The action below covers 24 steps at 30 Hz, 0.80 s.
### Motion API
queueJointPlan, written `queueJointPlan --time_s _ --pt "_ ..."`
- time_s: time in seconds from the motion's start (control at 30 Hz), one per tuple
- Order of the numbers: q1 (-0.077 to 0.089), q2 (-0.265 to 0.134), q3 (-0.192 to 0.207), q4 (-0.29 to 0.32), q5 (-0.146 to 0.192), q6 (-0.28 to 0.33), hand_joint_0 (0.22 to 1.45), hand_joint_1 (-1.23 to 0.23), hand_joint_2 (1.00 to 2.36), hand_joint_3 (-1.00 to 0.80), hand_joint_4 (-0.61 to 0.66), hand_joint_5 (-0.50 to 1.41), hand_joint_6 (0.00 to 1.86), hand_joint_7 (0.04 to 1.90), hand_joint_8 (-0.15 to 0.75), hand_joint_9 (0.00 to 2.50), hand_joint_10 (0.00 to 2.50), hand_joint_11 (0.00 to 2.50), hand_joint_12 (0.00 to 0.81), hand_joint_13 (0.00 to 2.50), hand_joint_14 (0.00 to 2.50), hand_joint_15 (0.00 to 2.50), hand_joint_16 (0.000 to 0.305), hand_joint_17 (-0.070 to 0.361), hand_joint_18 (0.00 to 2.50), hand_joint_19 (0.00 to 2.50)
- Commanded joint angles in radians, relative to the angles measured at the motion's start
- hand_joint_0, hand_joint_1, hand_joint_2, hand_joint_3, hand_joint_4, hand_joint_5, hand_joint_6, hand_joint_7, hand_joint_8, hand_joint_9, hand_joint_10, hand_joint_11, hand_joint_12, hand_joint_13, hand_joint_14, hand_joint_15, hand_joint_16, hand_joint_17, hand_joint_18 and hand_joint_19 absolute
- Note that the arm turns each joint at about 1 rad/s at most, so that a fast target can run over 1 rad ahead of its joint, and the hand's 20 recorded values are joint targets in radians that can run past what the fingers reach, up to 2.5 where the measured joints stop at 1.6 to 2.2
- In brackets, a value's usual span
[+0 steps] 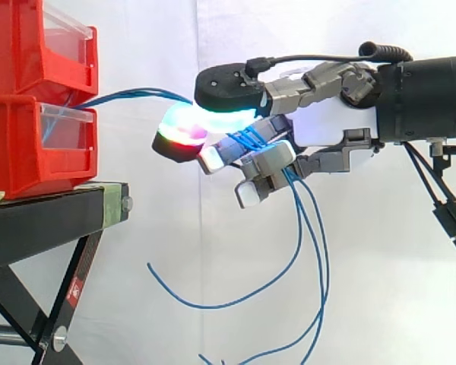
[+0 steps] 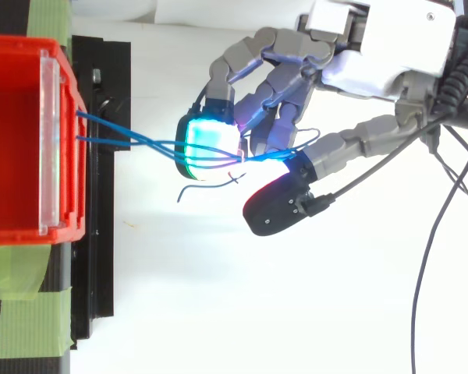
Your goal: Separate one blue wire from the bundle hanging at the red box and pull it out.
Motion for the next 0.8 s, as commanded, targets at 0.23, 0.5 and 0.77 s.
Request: queueJointPlan --time_s 0.23,0.5,0.77 --pt "-0.001 0.004 0.000 -0.002 0.003 -0.002 0.54 -0.71 1.00 -0.49 0.23 -0.23 0.90 0.85 0.369 0.91 0.02 0.99 0.392 1.42 0.00 1.50 0.062 0.139 0.91 0.73" --pt "-0.002 0.004 0.002 -0.001 0.003 -0.003 0.56 -0.60 1.01 -0.44 0.22 -0.22 0.90 0.86 0.375 0.97 0.02 1.00 0.376 1.42 0.01 1.48 0.061 0.136 0.91 0.74" --pt "-0.001 0.004 0.000 -0.001 0.003 -0.005 0.61 -0.66 1.02 -0.30 0.18 -0.21 0.91 0.88 0.372 0.99 0.02 1.02 0.366 1.44 0.01 1.50 0.058 0.131 0.94 0.73"
